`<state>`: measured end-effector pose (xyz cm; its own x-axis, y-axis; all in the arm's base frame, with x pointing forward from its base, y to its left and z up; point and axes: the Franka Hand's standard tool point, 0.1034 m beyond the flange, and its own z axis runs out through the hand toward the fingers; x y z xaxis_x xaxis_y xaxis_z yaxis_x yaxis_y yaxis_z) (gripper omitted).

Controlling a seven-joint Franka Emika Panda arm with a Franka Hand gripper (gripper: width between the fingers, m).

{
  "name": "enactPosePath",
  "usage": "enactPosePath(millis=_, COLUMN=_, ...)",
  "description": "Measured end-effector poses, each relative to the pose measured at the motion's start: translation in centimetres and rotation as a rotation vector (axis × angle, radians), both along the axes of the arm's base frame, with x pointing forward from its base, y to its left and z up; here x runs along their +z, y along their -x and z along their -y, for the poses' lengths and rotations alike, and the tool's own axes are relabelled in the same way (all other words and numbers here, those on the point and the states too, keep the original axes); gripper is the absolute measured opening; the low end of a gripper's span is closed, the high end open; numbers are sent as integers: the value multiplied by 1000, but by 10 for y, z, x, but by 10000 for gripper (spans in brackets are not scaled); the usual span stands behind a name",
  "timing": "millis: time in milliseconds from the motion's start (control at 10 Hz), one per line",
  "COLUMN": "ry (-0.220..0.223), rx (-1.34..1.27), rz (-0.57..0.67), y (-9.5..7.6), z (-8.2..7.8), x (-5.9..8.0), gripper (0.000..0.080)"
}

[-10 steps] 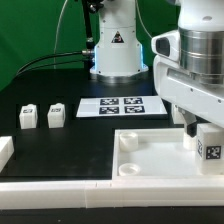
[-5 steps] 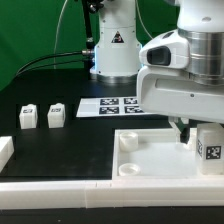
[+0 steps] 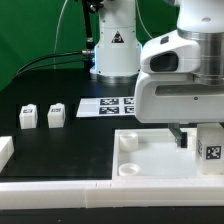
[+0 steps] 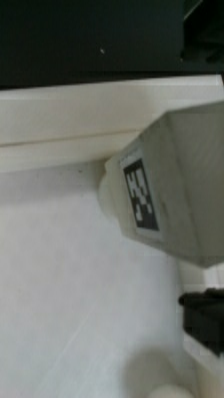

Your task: Assemble one leg

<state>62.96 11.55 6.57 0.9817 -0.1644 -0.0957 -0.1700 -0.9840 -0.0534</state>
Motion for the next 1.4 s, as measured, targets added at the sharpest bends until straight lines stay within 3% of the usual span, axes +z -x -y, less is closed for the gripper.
enactPosePath(millis=200, ry=0, rx=0, rz=0, y=0, z=0, x=0, gripper=285)
enactPosePath(millis=800, ry=5, rx=-79, rz=-6, y=0, z=0, x=0, gripper=290)
enactPosePath(millis=1400, ry=54, rx=-785, rz=-52, y=-1, z=0, x=1, gripper=291)
